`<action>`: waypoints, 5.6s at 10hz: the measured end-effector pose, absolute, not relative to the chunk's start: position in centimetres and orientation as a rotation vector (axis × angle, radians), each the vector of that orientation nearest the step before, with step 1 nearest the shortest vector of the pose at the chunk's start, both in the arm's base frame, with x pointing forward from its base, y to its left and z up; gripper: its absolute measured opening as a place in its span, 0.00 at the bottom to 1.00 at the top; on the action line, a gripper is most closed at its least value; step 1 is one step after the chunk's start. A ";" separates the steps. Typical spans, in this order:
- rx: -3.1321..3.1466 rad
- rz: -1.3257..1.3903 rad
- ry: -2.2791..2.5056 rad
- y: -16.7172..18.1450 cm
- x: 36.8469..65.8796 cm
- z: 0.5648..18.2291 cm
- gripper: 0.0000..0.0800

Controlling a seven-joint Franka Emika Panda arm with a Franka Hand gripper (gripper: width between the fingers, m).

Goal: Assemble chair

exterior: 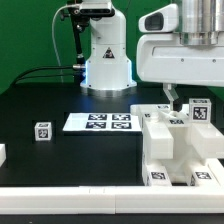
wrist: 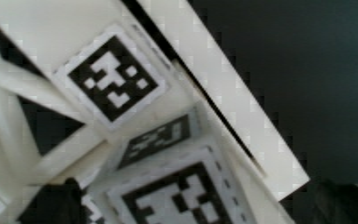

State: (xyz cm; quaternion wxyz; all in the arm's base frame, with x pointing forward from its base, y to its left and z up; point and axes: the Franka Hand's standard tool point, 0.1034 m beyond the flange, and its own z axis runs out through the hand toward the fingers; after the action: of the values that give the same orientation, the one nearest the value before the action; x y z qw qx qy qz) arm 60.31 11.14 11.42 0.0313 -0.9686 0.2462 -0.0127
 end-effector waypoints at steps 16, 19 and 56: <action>-2.284 -0.006 2.040 11.6 59.8 10.9 0.43; -2.346 -0.009 1.973 11.6 59.8 10.8 0.77; -3.108 -0.069 0.402 12.4 59.6 10.9 0.46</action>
Offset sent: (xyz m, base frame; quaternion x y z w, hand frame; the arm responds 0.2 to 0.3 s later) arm 0.0000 0.0000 0.0000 0.0000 0.0000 0.0000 1.0000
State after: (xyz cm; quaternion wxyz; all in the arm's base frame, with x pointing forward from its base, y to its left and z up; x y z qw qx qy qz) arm 59.60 12.42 10.95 0.0037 -0.9915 0.1283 -0.0220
